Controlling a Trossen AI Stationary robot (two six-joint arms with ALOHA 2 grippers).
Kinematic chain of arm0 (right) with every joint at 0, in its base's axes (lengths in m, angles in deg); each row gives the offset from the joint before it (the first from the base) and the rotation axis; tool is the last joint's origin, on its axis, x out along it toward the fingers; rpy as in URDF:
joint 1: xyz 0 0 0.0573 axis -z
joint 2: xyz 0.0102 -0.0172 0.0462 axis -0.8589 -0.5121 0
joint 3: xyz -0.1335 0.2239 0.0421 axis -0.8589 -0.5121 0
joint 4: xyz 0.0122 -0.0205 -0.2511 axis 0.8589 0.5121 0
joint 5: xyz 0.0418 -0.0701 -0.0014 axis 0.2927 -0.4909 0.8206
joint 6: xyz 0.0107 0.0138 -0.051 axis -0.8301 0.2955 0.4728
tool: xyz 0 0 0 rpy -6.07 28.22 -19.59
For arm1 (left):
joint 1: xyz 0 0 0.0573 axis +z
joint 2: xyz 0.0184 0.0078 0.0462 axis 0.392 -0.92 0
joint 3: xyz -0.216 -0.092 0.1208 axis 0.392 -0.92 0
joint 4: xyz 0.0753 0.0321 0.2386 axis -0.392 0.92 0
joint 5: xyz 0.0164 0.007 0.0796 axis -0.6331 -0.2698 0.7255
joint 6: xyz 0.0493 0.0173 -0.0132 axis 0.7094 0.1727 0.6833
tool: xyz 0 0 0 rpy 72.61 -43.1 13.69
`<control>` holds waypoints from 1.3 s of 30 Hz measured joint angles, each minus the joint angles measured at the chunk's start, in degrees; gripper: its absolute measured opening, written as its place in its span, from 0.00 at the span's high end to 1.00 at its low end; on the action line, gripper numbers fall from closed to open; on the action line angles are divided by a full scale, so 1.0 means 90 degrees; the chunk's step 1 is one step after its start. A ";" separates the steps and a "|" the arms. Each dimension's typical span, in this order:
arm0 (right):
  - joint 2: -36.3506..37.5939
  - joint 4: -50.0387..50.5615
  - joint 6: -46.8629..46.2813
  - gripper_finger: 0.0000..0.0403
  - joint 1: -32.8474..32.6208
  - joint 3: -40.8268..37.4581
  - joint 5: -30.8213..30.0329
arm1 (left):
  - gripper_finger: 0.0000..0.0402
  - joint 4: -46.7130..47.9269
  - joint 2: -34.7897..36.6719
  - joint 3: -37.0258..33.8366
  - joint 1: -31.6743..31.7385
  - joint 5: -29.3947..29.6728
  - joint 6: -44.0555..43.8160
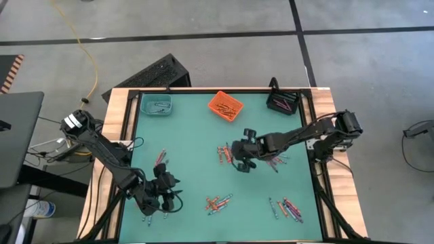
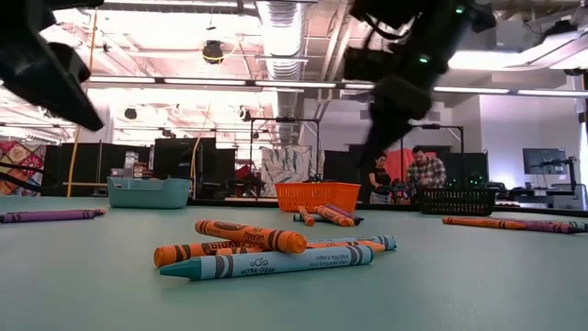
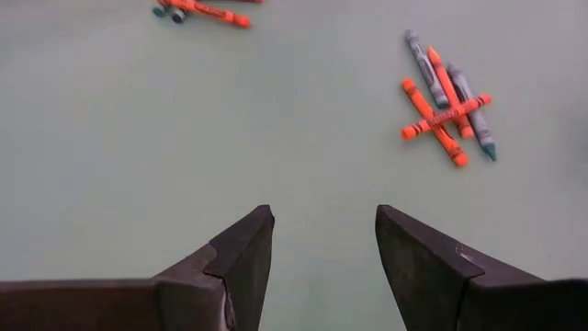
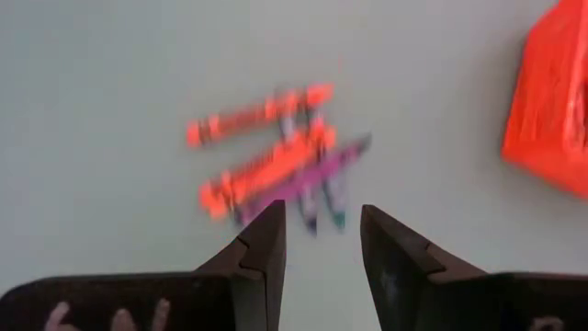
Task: Sort crayons
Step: Put the violet crayon into the black bin
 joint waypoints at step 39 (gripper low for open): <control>0.0080 0.3378 -0.1034 0.71 0.0409 -0.0420 0.0002 | 0.54 -0.3226 -0.1682 -0.0005 0.1713 -0.0739 0.4781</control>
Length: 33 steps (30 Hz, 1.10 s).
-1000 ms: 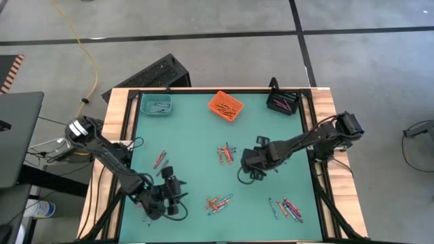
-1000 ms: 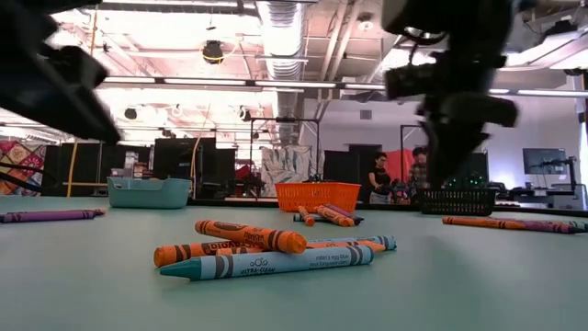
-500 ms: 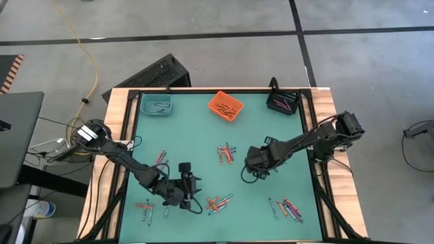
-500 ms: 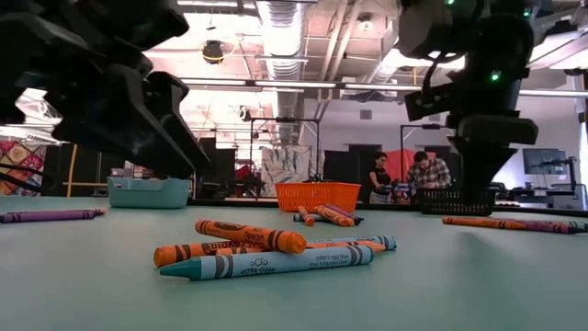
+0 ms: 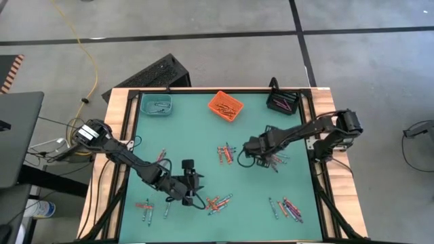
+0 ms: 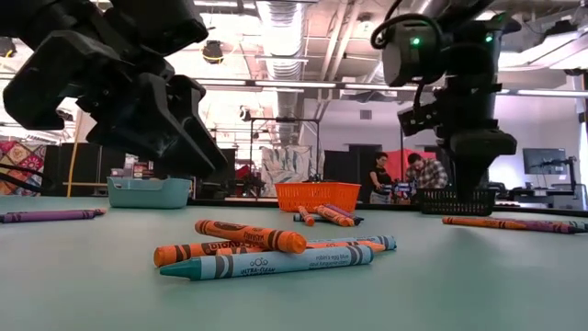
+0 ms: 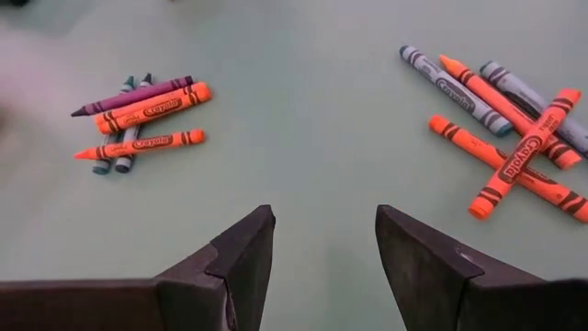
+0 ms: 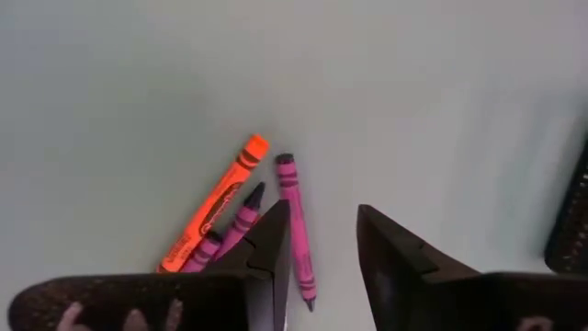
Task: Sort crayons
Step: Put the violet crayon into the black bin
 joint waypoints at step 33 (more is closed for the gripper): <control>-0.0095 -0.0022 0.1269 0.72 0.0847 -0.0196 0.1171 | 0.54 0.0024 0.0001 0.0000 0.0022 -0.0216 -0.0046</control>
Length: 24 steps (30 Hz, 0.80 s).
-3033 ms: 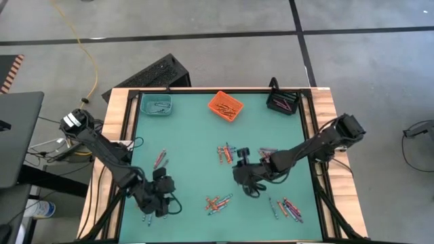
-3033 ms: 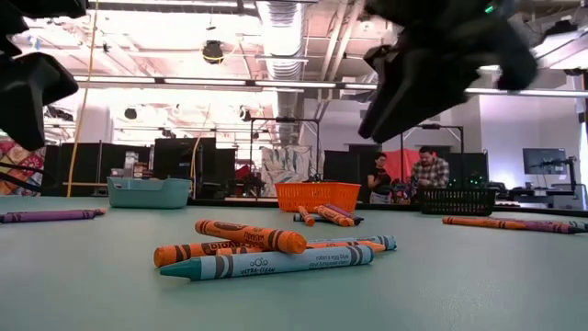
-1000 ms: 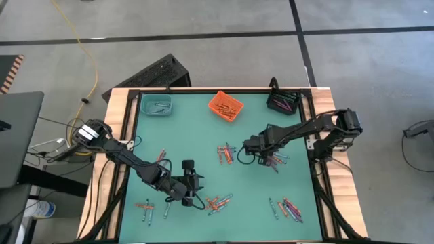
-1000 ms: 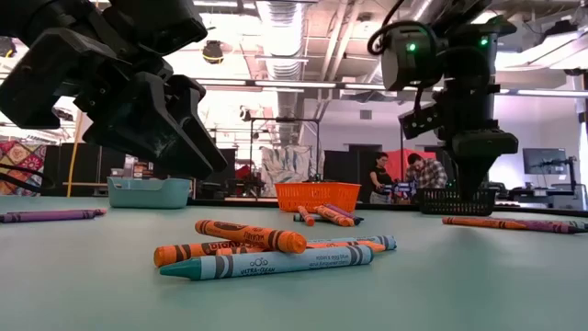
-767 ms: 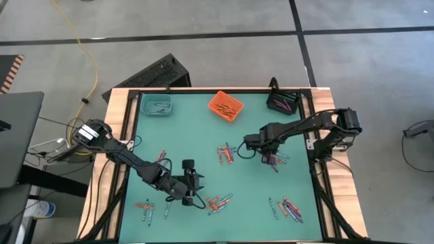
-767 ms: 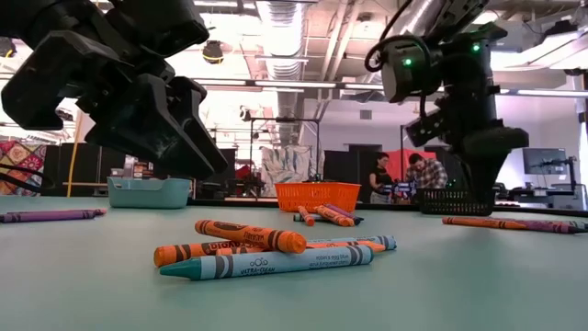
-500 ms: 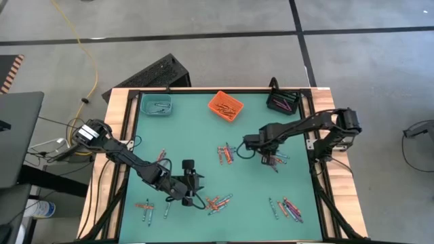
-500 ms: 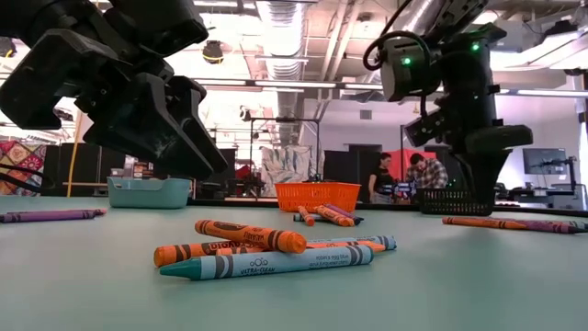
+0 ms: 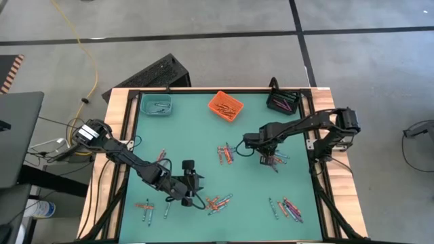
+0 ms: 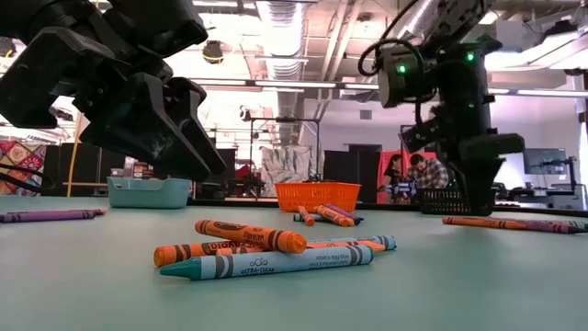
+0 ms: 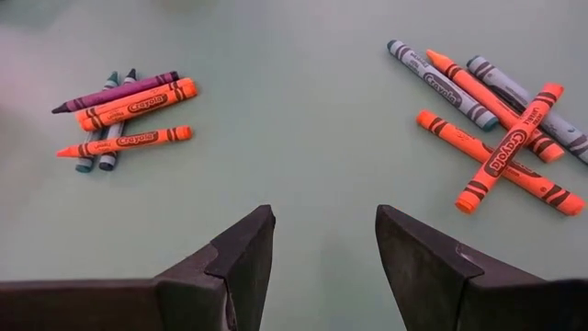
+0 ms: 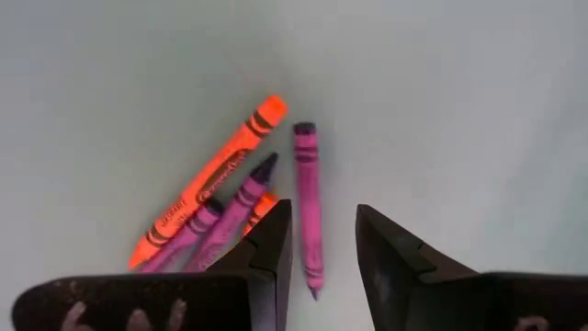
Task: Sort crayons
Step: Put the violet crayon into the black bin
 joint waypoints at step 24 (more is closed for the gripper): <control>0.0044 -0.0586 0.0227 0.98 0.0650 -0.0686 0.0134 | 0.54 -0.0029 0.0002 0.0000 -0.0010 -0.0051 0.0044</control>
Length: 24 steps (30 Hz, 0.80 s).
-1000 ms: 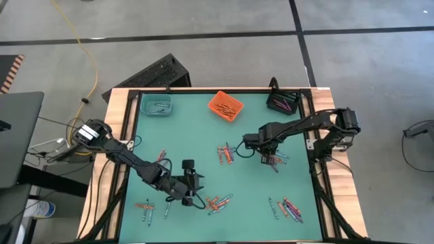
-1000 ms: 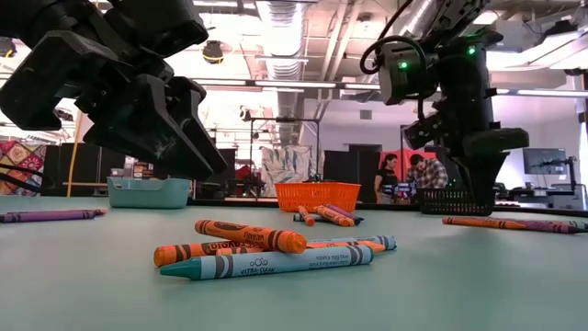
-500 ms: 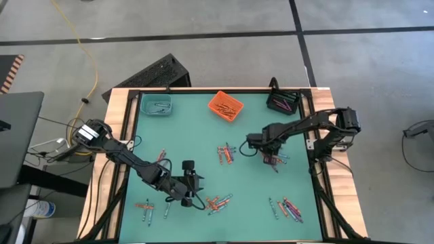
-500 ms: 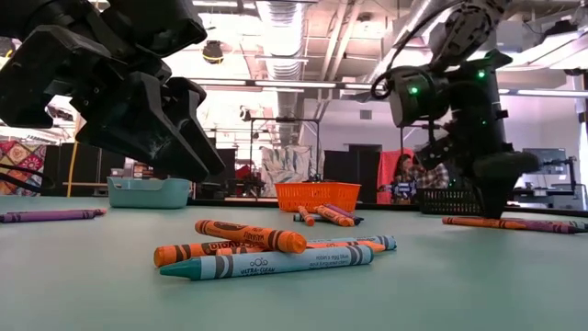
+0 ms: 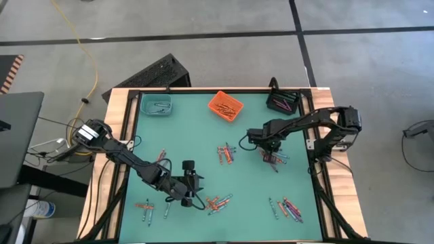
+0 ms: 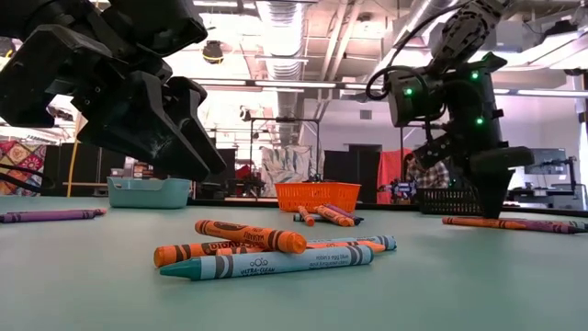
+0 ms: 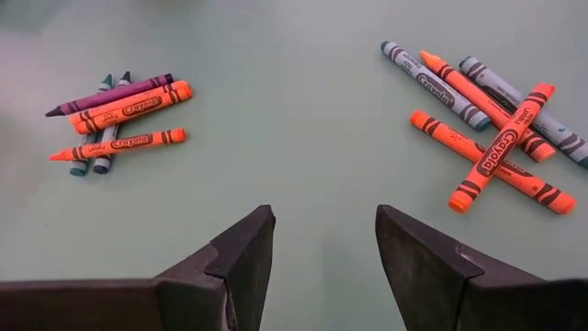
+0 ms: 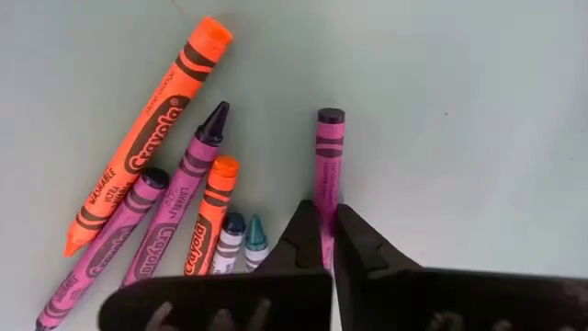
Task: Sort crayons
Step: Put the violet crayon into the black bin
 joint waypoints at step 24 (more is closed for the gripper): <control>-0.0034 0.0457 0.1682 1.00 0.2774 0.1796 -0.1995 | 0.54 0.0002 0.0000 0.0000 0.0182 -0.0002 0.0374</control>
